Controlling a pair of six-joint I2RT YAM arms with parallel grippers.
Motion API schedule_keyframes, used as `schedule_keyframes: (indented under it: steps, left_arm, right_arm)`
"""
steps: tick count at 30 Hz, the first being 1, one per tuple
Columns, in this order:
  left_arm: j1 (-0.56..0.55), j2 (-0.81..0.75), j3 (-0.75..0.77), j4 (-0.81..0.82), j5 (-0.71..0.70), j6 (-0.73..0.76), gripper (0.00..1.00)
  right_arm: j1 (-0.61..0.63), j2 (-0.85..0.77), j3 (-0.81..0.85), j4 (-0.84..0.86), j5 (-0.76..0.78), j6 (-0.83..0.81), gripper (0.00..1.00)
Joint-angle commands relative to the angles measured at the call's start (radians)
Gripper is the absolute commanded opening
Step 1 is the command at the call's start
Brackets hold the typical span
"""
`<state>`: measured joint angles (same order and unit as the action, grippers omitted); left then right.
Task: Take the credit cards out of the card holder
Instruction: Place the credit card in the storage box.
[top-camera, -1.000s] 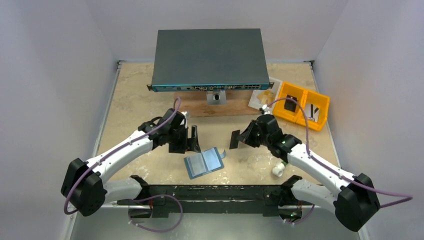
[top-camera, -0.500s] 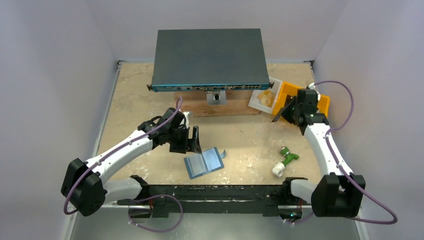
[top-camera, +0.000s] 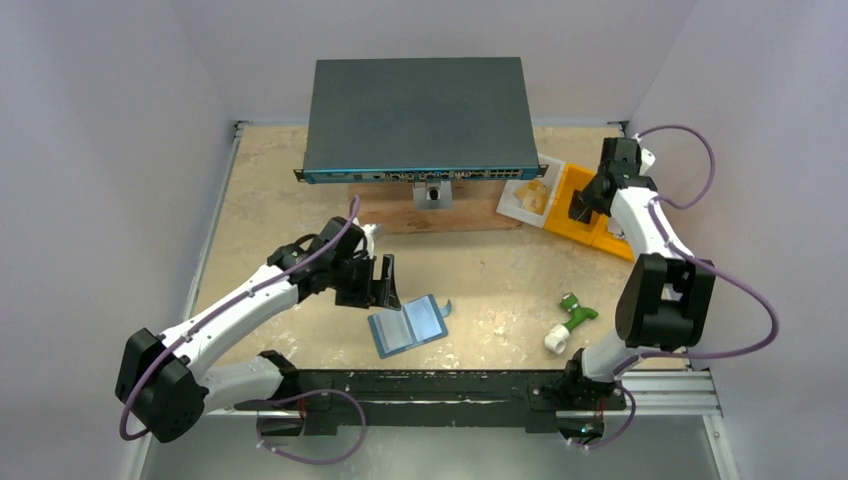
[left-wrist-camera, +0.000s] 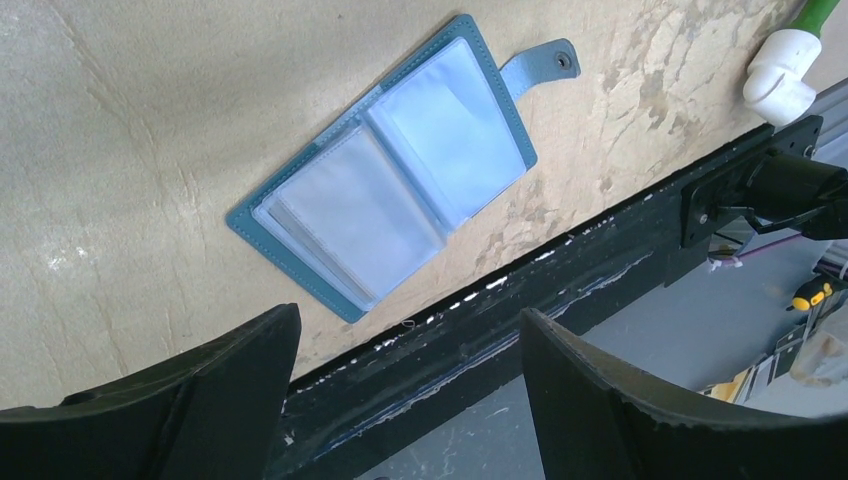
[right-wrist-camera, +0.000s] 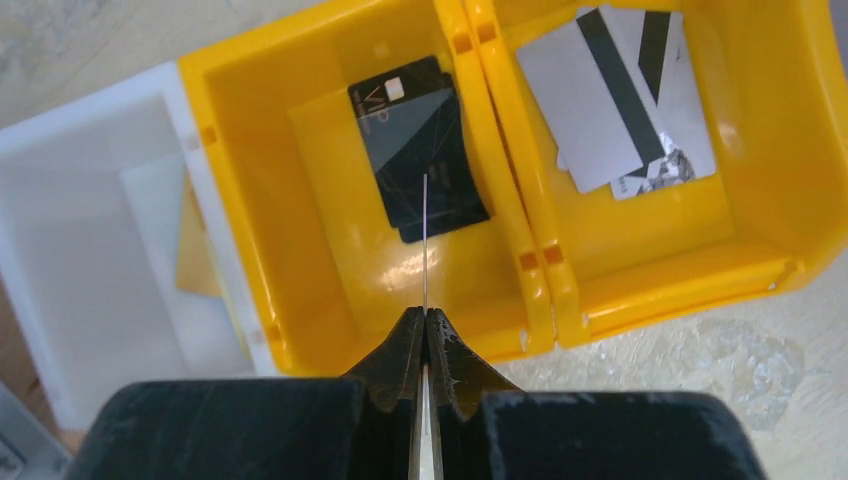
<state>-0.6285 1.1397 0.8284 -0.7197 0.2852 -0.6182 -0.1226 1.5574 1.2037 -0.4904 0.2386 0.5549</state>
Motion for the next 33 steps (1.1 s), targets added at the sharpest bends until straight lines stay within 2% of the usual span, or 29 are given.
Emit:
schedule_keyframes:
  steps: [1, 7, 18, 20, 22, 25, 29, 33]
  left_arm:
    - [-0.001, -0.028, -0.001, -0.009, 0.002, 0.028, 0.8]
    - [0.0, -0.027, 0.001, -0.011, -0.006, 0.03, 0.8]
    - [0.001, -0.037, -0.001, -0.018, -0.019, 0.027, 0.8]
    - [0.001, -0.042, -0.002, -0.019, -0.024, 0.026, 0.8]
    - [0.001, -0.044, -0.006, -0.021, -0.028, 0.026, 0.8]
    - [0.0, -0.049, -0.008, -0.023, -0.031, 0.023, 0.8]
    - [0.002, -0.052, -0.01, -0.021, -0.039, 0.019, 0.8]
    - [0.002, -0.051, -0.009, -0.02, -0.045, 0.019, 0.8]
  right_arm:
    - [0.001, 0.071, 0.134, -0.019, 0.119, -0.044, 0.0]
    - [0.005, 0.229, 0.28, -0.084, 0.185, -0.088, 0.0]
    - [0.007, 0.308, 0.314, -0.083, 0.155, -0.101, 0.0]
    - [0.011, 0.311, 0.32, -0.077, 0.138, -0.101, 0.09]
    - [0.018, 0.306, 0.332, -0.078, 0.127, -0.101, 0.28]
    - [0.027, 0.298, 0.36, -0.092, 0.108, -0.1, 0.49]
    - [0.038, 0.271, 0.388, -0.115, 0.065, -0.092, 0.67]
    - [0.047, 0.201, 0.352, -0.126, 0.025, -0.068, 0.78]
